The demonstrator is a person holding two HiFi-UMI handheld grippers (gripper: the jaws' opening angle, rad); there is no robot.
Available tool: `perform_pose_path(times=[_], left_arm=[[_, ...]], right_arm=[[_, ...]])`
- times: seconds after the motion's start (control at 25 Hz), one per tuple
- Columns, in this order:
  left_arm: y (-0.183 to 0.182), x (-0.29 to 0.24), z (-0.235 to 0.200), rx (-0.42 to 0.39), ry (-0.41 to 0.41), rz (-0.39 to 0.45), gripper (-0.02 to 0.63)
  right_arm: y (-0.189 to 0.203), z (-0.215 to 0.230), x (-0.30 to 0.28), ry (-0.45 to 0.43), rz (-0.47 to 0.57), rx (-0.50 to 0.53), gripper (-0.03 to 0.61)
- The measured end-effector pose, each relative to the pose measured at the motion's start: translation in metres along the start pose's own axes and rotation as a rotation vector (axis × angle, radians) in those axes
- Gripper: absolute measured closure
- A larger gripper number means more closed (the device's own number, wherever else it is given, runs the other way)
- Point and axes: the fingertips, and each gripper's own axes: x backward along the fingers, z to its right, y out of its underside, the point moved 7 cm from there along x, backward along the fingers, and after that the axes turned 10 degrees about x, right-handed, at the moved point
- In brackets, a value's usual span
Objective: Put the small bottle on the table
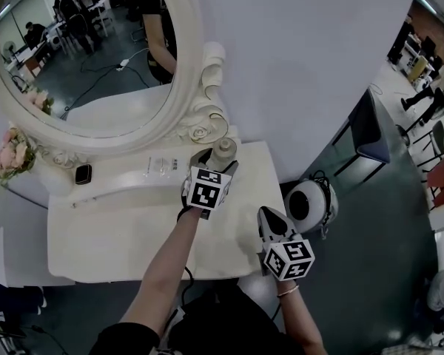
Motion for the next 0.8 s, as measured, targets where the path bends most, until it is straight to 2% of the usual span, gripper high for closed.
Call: perform_pose_path(times=[0.36,0.6,0.8], left_arm=[[0.004,0.04,0.007,0.007,-0.024,0.064,0.413],[0.013,0.069,0.003,0.041,-0.029,0.112,0.473],[0.019,0.102,0.003,0.038,-0.016,0.139,0.514]], right_arm=[[-0.005,-0.014,0.012,0.004,0.022,0.019,0.574],[-0.009,-0.026,0.019,0.017,0.035,0.037,0.574],[-0.01,-0.039,0.03,0.035,0.049,0.044,0.574]])
